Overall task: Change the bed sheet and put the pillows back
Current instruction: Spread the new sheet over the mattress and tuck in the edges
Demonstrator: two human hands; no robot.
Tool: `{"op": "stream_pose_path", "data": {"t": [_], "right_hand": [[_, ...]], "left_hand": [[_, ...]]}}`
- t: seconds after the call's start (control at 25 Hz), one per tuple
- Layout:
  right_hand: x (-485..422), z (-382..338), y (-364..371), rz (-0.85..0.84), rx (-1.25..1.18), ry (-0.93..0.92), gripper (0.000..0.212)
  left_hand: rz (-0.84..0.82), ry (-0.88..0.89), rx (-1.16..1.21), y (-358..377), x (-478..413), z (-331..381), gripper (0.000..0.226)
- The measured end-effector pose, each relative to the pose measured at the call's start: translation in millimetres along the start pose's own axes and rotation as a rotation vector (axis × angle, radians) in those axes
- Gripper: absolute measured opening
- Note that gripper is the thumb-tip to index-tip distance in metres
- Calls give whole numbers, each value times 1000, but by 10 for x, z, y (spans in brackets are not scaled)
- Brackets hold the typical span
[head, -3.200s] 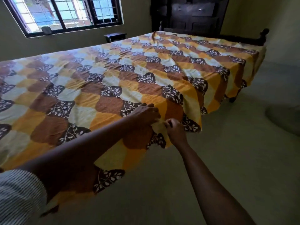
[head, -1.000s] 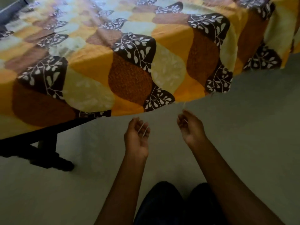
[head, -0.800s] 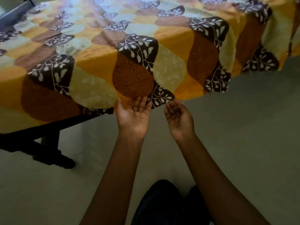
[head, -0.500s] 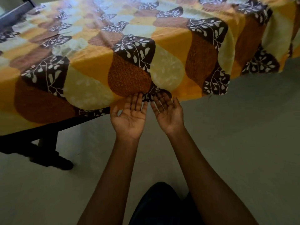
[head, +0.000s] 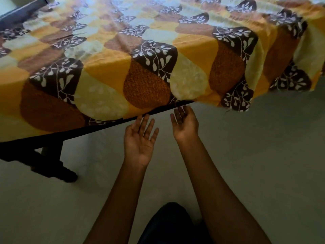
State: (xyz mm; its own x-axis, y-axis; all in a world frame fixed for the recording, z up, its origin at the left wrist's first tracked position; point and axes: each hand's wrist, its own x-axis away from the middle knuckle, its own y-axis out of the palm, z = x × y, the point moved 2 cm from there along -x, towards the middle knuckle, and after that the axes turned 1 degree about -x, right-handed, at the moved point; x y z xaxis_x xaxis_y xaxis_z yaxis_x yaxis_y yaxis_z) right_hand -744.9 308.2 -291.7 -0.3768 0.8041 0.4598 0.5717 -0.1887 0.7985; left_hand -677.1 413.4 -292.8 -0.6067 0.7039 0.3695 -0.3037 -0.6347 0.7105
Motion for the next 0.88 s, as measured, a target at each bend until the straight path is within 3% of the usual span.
{"op": "stream_pose_path", "data": {"t": [0.16, 0.32, 0.48, 0.6, 0.72, 0.8, 0.88], "right_hand": [[338, 208, -4, -121, 165, 137, 32], [429, 188, 259, -172, 225, 137, 29], [421, 83, 421, -194, 193, 161, 44], [384, 45, 457, -205, 202, 171, 44], [310, 57, 313, -219, 242, 159, 37], [232, 132, 74, -169, 273, 134, 32], [118, 217, -200, -74, 242, 122, 37]], "left_hand": [[164, 183, 226, -273, 240, 155, 39], [166, 271, 373, -297, 342, 287, 42], [91, 265, 434, -179, 260, 307, 57], [85, 227, 406, -114, 119, 305, 64], [157, 148, 292, -205, 9, 186, 49], [211, 75, 170, -326, -64, 76, 43], [151, 46, 72, -358, -190, 2, 41]]}}
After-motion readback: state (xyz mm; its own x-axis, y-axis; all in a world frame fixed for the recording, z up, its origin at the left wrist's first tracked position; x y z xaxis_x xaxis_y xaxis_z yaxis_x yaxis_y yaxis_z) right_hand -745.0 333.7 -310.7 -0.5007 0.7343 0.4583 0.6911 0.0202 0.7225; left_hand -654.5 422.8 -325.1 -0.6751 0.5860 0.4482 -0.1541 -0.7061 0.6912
